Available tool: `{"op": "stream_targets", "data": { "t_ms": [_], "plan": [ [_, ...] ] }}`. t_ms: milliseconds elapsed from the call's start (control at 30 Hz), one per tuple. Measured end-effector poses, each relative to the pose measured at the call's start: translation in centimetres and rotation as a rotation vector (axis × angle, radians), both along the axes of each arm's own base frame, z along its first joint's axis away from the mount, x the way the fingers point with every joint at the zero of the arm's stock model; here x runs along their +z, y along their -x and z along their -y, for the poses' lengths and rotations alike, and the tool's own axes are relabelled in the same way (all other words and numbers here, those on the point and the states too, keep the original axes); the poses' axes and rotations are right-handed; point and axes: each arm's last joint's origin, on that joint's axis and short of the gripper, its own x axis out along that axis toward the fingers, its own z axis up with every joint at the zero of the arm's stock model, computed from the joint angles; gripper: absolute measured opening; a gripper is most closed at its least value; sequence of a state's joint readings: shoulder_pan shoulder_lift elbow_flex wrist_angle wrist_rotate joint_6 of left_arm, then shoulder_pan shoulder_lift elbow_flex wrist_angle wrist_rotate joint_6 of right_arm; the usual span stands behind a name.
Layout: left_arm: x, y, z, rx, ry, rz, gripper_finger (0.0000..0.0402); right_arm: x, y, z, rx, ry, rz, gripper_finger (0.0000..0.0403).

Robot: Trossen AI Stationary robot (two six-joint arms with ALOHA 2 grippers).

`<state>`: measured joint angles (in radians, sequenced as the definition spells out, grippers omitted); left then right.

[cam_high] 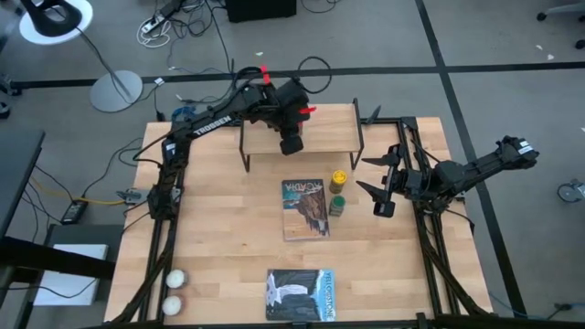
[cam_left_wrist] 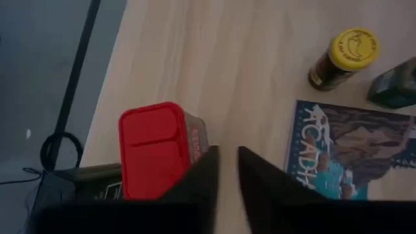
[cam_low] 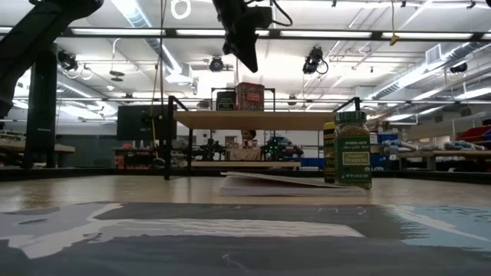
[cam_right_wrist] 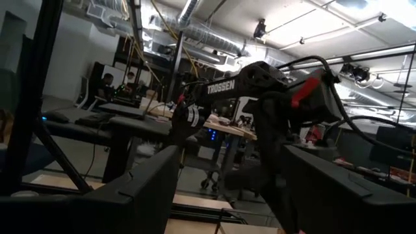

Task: Shelf spices
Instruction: Put the red seasoning can on the shelf

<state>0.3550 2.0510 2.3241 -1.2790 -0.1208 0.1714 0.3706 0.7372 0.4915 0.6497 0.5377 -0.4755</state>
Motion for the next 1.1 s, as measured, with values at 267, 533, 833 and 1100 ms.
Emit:
{"op": "stream_targets", "data": {
  "t_ms": [267, 533, 833, 1100],
  "plan": [
    [-3.1, -0.3, -0.8, 0.045, 0.034, -0.084, 0.0008, 0.1, 0.0, 0.0, 0.001, -0.003, 0.006, 0.0270],
    [-5.2, -0.3, -0.7, 0.050, 0.054, -0.154, 0.0002, 0.1, 0.0, 0.0, 0.002, -0.005, 0.006, 0.0270],
    [-5.8, 0.3, -2.3, 0.098, 0.036, -0.178, 0.0001, 0.1, 0.0, 0.0, 0.002, -0.004, 0.006, 0.0270],
    [-5.8, 0.5, -3.1, 0.112, 0.029, -0.164, 0.0000, 0.0, 0.0, 0.0, 0.001, -0.004, 0.005, 0.0270]
  ]
}}
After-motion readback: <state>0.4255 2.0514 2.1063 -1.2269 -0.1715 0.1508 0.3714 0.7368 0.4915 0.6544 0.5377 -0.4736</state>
